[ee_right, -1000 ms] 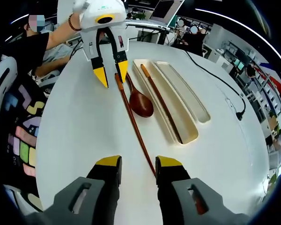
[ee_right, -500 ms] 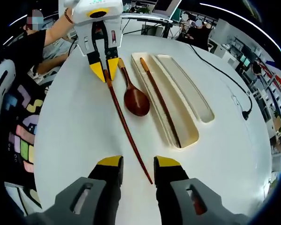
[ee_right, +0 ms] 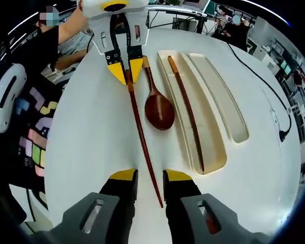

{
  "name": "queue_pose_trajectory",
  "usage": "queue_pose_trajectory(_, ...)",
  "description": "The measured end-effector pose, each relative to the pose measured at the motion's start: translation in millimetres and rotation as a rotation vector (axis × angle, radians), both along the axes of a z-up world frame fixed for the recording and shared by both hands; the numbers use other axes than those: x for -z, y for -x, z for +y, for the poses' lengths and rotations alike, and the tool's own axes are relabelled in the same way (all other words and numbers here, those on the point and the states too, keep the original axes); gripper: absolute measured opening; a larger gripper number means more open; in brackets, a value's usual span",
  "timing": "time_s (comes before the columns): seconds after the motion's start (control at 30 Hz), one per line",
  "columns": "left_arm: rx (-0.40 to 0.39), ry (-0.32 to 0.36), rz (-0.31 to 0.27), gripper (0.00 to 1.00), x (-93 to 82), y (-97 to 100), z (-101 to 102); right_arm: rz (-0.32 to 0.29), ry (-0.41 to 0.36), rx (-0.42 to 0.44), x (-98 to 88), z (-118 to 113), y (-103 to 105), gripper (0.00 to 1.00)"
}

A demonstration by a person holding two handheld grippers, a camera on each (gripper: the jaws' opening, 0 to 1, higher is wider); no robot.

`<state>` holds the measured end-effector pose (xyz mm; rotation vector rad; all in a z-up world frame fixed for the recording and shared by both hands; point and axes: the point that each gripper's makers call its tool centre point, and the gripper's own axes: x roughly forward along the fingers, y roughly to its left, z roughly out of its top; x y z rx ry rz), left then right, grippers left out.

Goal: Arrange the utensils inside the cutlery case until each visible utensil rests in its matching compartment.

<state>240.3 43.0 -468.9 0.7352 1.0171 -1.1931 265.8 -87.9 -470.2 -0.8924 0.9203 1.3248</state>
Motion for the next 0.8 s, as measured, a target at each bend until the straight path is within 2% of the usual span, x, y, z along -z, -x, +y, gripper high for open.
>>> queue_pose_trajectory(0.07,-0.057,0.008,0.049,0.06,-0.4,-0.6,-0.3,0.001,0.021,-0.004,0.3,0.6,-0.3,0.2)
queue_pose_trajectory(0.23,-0.008,-0.009,0.054,0.06,-0.3,-0.7,-1.1,0.008,0.061,0.008,0.9,0.3,-1.9,0.19)
queue_pose_trajectory(0.37,0.005,-0.029,0.031,0.06,0.2,-0.2,-2.2,0.005,0.06,0.011,0.8,0.1,-1.9,0.17)
queue_pose_trajectory(0.47,0.002,-0.042,0.028,0.06,0.4,0.1,-1.1,-0.035,0.023,-0.051,2.0,7.1,4.2,0.02)
queue_pose_trajectory(0.57,0.029,-0.049,0.018,0.06,0.3,-0.3,-1.9,-0.051,0.037,-0.032,1.6,6.2,3.8,0.02)
queue_pose_trajectory(0.67,0.112,-0.076,-0.02,0.06,0.5,0.2,-2.2,-0.057,0.044,-0.024,1.5,6.3,4.8,0.02)
queue_pose_trajectory(0.77,0.123,-0.104,-0.043,0.06,1.2,2.6,-4.0,-0.082,0.053,-0.024,1.4,6.3,6.4,0.02)
queue_pose_trajectory(0.8,0.094,-0.113,-0.043,0.06,1.1,1.6,-3.5,-0.089,0.055,-0.019,1.1,6.2,6.3,0.02)
